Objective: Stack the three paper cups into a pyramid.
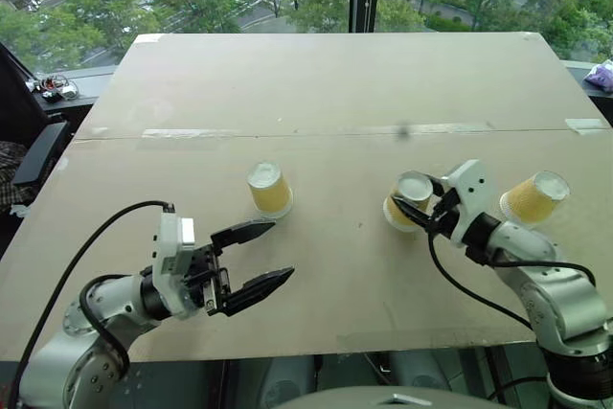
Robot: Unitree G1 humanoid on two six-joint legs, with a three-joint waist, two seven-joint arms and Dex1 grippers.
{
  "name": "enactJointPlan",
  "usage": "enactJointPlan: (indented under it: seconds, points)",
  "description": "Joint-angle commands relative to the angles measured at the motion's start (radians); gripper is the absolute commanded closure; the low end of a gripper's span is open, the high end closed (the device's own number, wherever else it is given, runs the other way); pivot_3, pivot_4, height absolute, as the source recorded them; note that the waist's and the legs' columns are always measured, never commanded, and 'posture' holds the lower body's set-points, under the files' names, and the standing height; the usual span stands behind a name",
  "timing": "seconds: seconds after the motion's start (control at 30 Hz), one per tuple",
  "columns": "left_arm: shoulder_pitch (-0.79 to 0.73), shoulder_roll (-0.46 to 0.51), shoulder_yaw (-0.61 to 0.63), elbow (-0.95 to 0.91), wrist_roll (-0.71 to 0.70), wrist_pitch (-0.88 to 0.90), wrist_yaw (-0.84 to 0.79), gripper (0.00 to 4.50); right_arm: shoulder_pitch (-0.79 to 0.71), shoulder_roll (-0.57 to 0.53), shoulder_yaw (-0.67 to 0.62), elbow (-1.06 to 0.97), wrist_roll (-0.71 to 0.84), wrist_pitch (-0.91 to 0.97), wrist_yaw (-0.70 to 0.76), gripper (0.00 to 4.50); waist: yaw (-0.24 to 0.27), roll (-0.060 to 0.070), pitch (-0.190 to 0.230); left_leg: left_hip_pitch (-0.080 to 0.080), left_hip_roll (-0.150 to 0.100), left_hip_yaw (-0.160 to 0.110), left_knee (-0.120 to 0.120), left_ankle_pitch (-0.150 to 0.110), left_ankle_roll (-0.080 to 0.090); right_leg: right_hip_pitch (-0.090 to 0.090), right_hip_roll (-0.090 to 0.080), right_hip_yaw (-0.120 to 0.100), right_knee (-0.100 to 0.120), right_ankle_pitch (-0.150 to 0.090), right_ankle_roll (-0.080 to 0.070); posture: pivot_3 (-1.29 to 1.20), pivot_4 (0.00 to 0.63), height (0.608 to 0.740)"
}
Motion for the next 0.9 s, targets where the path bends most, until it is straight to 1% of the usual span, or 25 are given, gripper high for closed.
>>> enactJointPlan:
  seconds: [0.03, 0.07, 0.17, 0.2, 0.27, 0.33, 0.4, 0.43, 0.53, 0.6, 0.73, 0.77, 0.83, 0.9]
  points:
    - [-0.004, 0.01, 0.014, 0.0, -0.005, -0.006, -0.01, 0.0, -0.017, 0.009, 0.039, 0.033, -0.033, -0.059, 0.003, 2.22, 0.004, 0.0, 0.0, 0.0, 0.0, 0.0, 0.0, 0.0, 0.0, 0.0, 0.0, 0.0, 0.0, 0.0, 0.0, 0.0, 0.15, 0.74]
    - [-0.003, 0.01, 0.015, 0.001, -0.005, -0.006, -0.009, 0.0, -0.022, 0.014, 0.047, 0.057, -0.04, -0.063, 0.001, 2.22, 0.005, 0.0, 0.0, 0.0, 0.0, 0.0, 0.0, 0.0, 0.0, 0.0, 0.0, 0.0, 0.0, 0.0, 0.0, 0.0, 0.15, 0.74]
    - [0.009, 0.004, 0.027, 0.001, -0.004, -0.008, 0.006, 0.0, -0.031, -0.003, 0.069, 0.112, -0.08, -0.129, 0.023, 0.68, 0.006, 0.0, 0.0, 0.001, 0.0, 0.0, 0.0, 0.0, 0.0, 0.001, 0.0, 0.0, 0.0, 0.0, 0.0, 0.0, 0.15, 0.74]
    - [0.014, 0.002, 0.036, 0.005, -0.004, -0.008, 0.011, 0.0, -0.027, -0.005, 0.063, 0.107, -0.087, -0.146, 0.02, 0.09, 0.008, 0.0, 0.0, 0.001, 0.0, 0.001, 0.0, 0.0, 0.0, 0.001, 0.0, 0.0, 0.0, 0.0, 0.0, 0.0, 0.15, 0.74]
    - [0.018, -0.005, 0.058, 0.02, -0.008, -0.007, 0.031, 0.0, -0.013, -0.011, 0.042, 0.074, -0.088, -0.178, 0.024, 0.09, 0.01, 0.0, 0.0, 0.0, 0.0, 0.0, 0.0, 0.0, 0.0, 0.0, 0.0, 0.0, 0.0, 0.0, 0.0, 0.0, 0.15, 0.74]
    - [0.01, -0.014, 0.077, 0.042, 0.003, -0.014, 0.061, 0.0, 0.012, -0.022, 0.005, 0.029, -0.056, -0.223, 0.054, 0.09, 0.011, 0.0, 0.0, 0.0, 0.0, 0.0, 0.0, 0.0, 0.0, 0.0, 0.0, 0.0, 0.0, 0.0, 0.0, 0.0, 0.15, 0.74]
    - [-0.036, -0.03, 0.096, 0.091, 0.027, -0.021, 0.125, 0.0, 0.048, -0.041, -0.04, -0.013, -0.003, -0.26, 0.106, 0.09, 0.013, 0.0, 0.0, -0.001, 0.0, 0.0, 0.0, 0.0, 0.0, -0.001, 0.0, 0.0, 0.0, 0.0, 0.0, 0.0, 0.15, 0.74]
    - [-0.051, -0.033, 0.102, 0.109, 0.035, -0.022, 0.14, 0.0, 0.058, -0.046, -0.05, -0.023, 0.01, -0.271, 0.119, 0.09, 0.013, 0.0, 0.0, -0.001, 0.0, -0.001, 0.0, 0.0, 0.0, -0.001, 0.0, -0.001, 0.0, 0.0, 0.0, 0.0, 0.15, 0.74]
    - [-0.108, -0.027, 0.096, 0.174, 0.086, -0.039, 0.158, 0.0, 0.112, -0.088, -0.117, -0.063, 0.105, -0.314, 0.22, 0.09, 0.011, -0.001, 0.0, -0.001, 0.0, -0.001, 0.0, 0.0, 0.0, 0.0, 0.0, -0.001, 0.0, 0.0, 0.0, 0.0, 0.15, 0.74]
    - [-0.173, -0.02, 0.074, 0.226, 0.111, -0.036, 0.167, 0.0, 0.167, -0.139, -0.176, -0.093, 0.161, -0.351, 0.307, 0.09, 0.017, -0.001, 0.0, 0.001, 0.0, -0.001, 0.001, 0.0, 0.0, 0.001, 0.0, -0.001, 0.0, 0.0, 0.0, 0.0, 0.15, 0.74]
    - [-0.28, -0.005, 0.038, 0.325, 0.166, -0.038, 0.161, 0.0, 0.248, -0.216, -0.256, -0.144, 0.264, -0.355, 0.395, 0.09, 0.021, -0.002, 0.0, 0.0, -0.001, -0.001, 0.001, 0.0, 0.0, 0.002, 0.0, -0.001, 0.0, 0.0, 0.0, 0.0, 0.15, 0.74]
    - [-0.322, -0.001, 0.015, 0.36, 0.188, -0.04, 0.159, 0.0, 0.288, -0.242, -0.292, -0.167, 0.305, -0.345, 0.426, 0.09, 0.02, -0.001, 0.0, 0.0, -0.001, -0.001, 0.001, 0.0, 0.0, 0.002, 0.0, -0.001, 0.0, 0.0, 0.0, 0.0, 0.15, 0.74]
    - [-0.394, -0.003, -0.027, 0.423, 0.211, -0.048, 0.131, 0.0, 0.354, -0.277, -0.337, -0.199, 0.348, -0.335, 0.46, 0.09, 0.022, -0.002, 0.0, 0.001, -0.001, 0.0, 0.001, 0.0, 0.0, 0.002, 0.0, -0.001, 0.0, 0.0, 0.0, 0.0, 0.15, 0.74]
    - [-0.454, -0.01, -0.066, 0.489, 0.234, -0.061, 0.098, 0.0, 0.399, -0.293, -0.357, -0.22, 0.354, -0.336, 0.458, 0.09, 0.025, -0.002, -0.001, 0.001, -0.001, -0.001, 0.001, 0.0, 0.0, 0.002, 0.0, -0.001, 0.0, 0.0, 0.0, 0.0, 0.15, 0.74]
